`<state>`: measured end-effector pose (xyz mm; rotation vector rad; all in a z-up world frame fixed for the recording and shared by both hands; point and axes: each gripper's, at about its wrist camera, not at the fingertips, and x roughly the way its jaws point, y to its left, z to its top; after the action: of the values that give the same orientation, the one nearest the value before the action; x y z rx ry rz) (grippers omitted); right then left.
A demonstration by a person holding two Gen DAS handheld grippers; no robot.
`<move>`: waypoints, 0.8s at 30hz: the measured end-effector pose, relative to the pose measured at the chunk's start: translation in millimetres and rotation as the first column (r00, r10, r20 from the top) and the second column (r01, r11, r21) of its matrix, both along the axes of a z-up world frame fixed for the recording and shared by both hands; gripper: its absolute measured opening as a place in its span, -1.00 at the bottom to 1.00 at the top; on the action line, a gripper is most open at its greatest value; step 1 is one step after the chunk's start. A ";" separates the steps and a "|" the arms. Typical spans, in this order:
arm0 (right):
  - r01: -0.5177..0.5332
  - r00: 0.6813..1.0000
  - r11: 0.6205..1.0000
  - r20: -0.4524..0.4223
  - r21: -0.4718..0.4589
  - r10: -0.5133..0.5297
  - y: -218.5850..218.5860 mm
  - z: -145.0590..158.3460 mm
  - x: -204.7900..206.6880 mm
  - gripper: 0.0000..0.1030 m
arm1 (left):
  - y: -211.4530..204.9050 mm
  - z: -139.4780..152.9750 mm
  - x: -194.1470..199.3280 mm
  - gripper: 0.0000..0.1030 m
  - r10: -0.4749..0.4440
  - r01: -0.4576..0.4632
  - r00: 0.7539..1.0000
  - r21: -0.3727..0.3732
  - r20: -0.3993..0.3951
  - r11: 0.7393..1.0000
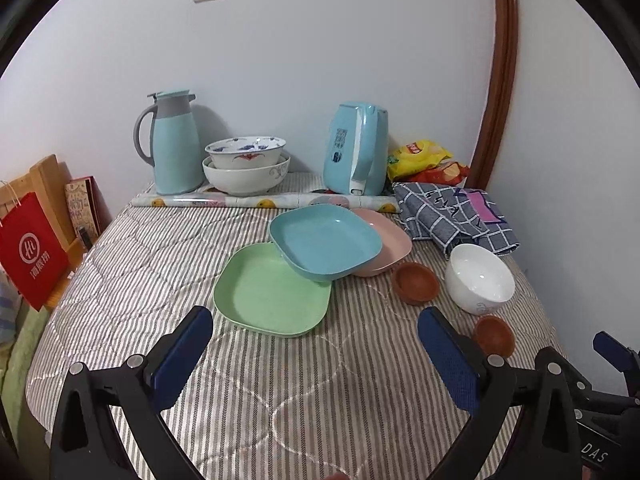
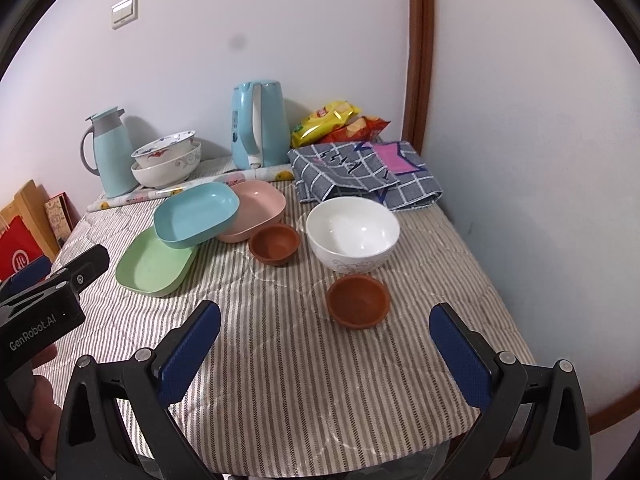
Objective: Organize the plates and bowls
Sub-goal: 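Move both grippers toward the rim of the light-blue square plate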
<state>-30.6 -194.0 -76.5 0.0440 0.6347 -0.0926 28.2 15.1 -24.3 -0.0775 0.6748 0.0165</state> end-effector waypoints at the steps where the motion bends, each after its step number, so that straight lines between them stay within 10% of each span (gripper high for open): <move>1: 0.003 1.000 1.000 -0.008 -0.004 -0.003 0.9 -1.7 3.9 0.99 | 2.8 -2.4 3.7 1.00 0.005 -0.006 1.000 -0.005 -0.009 1.000; 24: -0.043 0.996 0.999 -0.074 0.029 0.045 18.6 3.8 82.4 0.89 | 42.5 -29.8 73.5 1.00 0.074 -0.078 0.992 -0.041 -0.100 0.996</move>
<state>51.8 -175.3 -72.7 0.0530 0.7115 -0.0430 101.6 57.6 -54.1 -0.1464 0.7706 0.0786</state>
